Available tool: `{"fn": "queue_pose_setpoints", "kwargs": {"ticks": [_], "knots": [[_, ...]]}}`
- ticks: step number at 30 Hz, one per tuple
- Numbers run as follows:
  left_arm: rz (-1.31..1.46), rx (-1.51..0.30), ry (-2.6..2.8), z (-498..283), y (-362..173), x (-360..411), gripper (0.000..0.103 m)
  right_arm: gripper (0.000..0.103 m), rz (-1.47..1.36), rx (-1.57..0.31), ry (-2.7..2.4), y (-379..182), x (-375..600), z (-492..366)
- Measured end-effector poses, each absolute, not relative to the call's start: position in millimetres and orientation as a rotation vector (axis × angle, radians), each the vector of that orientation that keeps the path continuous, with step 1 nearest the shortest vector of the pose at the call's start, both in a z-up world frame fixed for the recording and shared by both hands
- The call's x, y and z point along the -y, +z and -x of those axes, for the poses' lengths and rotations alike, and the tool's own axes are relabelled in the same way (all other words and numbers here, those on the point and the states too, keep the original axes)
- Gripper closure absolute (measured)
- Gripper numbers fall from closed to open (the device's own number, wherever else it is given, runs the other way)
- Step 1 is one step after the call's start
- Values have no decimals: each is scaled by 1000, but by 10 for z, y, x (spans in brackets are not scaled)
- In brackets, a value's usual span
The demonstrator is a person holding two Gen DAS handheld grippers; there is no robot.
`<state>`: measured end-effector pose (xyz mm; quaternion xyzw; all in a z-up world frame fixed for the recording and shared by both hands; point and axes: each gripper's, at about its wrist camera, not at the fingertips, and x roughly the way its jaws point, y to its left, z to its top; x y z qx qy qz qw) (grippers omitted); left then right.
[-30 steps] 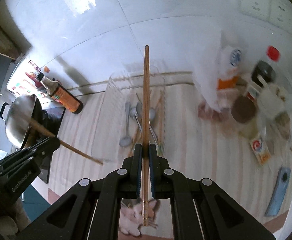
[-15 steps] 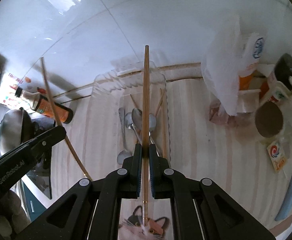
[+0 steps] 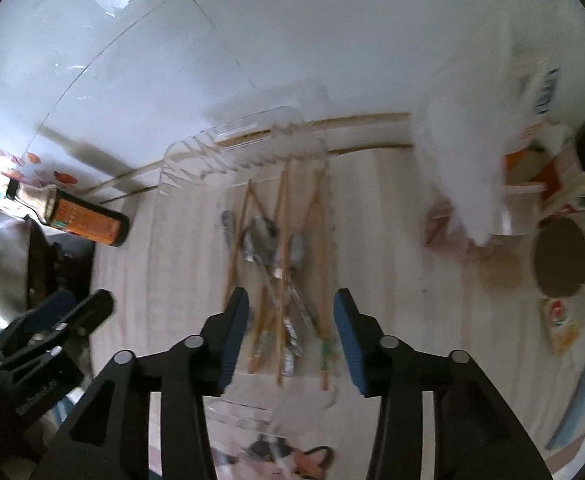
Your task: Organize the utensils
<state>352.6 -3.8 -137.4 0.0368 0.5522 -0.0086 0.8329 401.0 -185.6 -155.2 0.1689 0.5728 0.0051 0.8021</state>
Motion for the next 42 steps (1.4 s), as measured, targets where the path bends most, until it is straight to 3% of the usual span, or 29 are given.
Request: {"fn": "queue_pose_setpoints", "kwargs": {"ticks": [1, 2, 3, 9, 20, 42], "knots": [[-82, -1164, -20, -3480, -1394, 26, 18, 47, -349, -1217, -5, -1532, 1866, -3955], [-85, -1163, -23, -3434, -1420, 15, 6, 44, -336, -1206, -24, -1519, 1874, -3893], [-93, -1156, -24, -3383, -1443, 8, 0, 39, -324, -1195, -42, -1511, 1873, -3821], [-142, -1125, -34, -3160, -1479, 31, 0, 3, -209, -1146, -144, -1489, 1757, -3463], [-147, -1041, -53, -2680, -1202, 25, 0, 0, -109, -1047, -282, -1292, 1693, -2823], [-94, -764, -52, -949, 126, -109, 0, 0, -84, -715, -270, 123, 1503, -875]]}}
